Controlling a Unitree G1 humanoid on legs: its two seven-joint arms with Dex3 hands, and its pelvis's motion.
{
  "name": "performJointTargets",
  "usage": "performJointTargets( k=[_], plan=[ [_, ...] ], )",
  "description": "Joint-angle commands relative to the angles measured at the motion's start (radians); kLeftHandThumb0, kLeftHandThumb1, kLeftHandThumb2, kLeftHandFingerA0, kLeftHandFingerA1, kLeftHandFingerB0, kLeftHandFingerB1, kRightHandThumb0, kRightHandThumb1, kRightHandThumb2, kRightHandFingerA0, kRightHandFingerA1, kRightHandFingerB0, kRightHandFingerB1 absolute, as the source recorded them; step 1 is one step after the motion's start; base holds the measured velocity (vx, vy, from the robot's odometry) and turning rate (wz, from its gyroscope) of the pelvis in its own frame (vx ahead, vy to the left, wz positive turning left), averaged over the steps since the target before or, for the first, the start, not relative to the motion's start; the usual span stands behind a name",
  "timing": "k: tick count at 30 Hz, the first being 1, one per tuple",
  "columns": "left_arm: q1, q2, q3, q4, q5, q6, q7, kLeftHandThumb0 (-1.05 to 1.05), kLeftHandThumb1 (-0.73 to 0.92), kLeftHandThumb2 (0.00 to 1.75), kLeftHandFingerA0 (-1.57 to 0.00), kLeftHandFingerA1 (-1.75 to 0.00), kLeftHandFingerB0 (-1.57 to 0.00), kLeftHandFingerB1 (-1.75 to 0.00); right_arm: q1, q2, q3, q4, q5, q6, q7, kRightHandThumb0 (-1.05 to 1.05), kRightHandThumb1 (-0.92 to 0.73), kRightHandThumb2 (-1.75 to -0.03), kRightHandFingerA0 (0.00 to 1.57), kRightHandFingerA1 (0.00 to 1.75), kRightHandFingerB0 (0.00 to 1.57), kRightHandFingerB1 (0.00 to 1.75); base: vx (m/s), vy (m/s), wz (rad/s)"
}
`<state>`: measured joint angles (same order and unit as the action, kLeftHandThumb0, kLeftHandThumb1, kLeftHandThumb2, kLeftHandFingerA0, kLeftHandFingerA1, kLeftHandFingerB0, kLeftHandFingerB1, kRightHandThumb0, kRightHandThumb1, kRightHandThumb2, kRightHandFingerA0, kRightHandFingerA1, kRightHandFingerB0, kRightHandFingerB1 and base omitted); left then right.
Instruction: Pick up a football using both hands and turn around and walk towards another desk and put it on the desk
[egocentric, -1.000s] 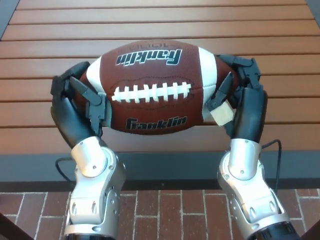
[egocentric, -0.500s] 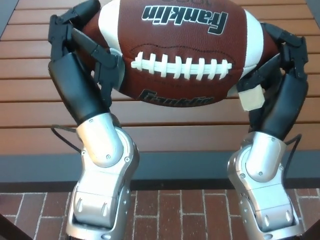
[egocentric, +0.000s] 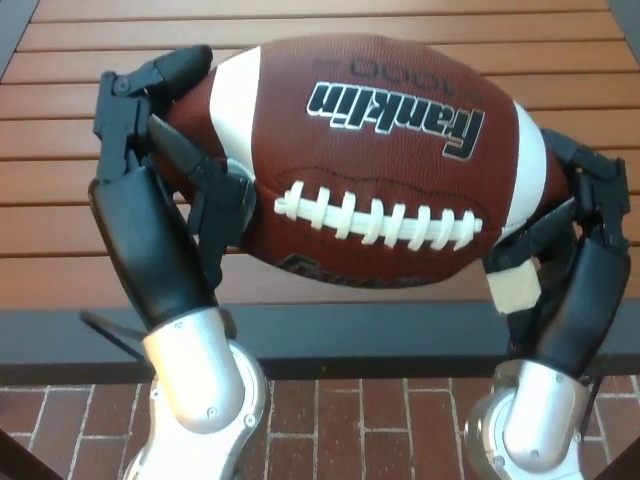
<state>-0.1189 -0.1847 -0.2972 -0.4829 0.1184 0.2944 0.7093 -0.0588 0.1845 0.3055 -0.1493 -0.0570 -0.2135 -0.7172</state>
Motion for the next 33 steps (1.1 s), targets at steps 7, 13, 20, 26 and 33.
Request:
performJointTargets(
  k=[7,13,20,26,33],
  plan=[
    [0.318,0.003,-0.379,-0.131,0.028,-0.005,-0.039,-0.23,0.49,1.03,-0.99,-1.53,-0.84,-1.51,0.265,0.014,0.384,-0.181,-0.136,-0.029,0.056,-0.22,-0.56,-0.99,0.91,1.63,0.8,1.47,0.0,0.0,0.0],
    [0.397,0.023,-0.437,-0.145,0.007,-0.081,-0.032,-0.26,0.52,1.02,-0.97,-1.54,-0.82,-1.46,0.342,-0.036,0.425,-0.226,-0.15,-0.066,0.064,-0.24,-0.69,-0.82,0.88,1.6,0.79,1.39,0.0,0.0,0.08],
    [0.382,0.033,-0.455,-0.143,0.037,-0.067,-0.017,-0.27,0.49,1.09,-0.96,-1.56,-0.81,-1.48,0.352,-0.057,0.429,-0.256,-0.142,-0.059,0.067,-0.22,-0.64,-0.87,0.86,1.61,0.75,1.43,-0.03,0.017,-0.33],
    [0.372,0.029,-0.463,-0.152,0.018,-0.071,-0.01,-0.21,0.49,1.11,-0.97,-1.58,-0.84,-1.51,0.342,-0.056,0.434,-0.274,-0.142,-0.05,0.059,-0.24,-0.62,-0.9,0.88,1.62,0.78,1.45,-0.08,0.25,-0.03],
    [0.366,0.031,-0.461,-0.152,0.009,-0.074,-0.008,-0.19,0.47,1.14,-0.96,-1.59,-0.83,-1.53,0.326,-0.062,0.429,-0.264,-0.144,-0.062,0.057,-0.25,-0.65,-0.88,0.9,1.62,0.77,1.43,-0.1,0.195,0.05]
  ],
)
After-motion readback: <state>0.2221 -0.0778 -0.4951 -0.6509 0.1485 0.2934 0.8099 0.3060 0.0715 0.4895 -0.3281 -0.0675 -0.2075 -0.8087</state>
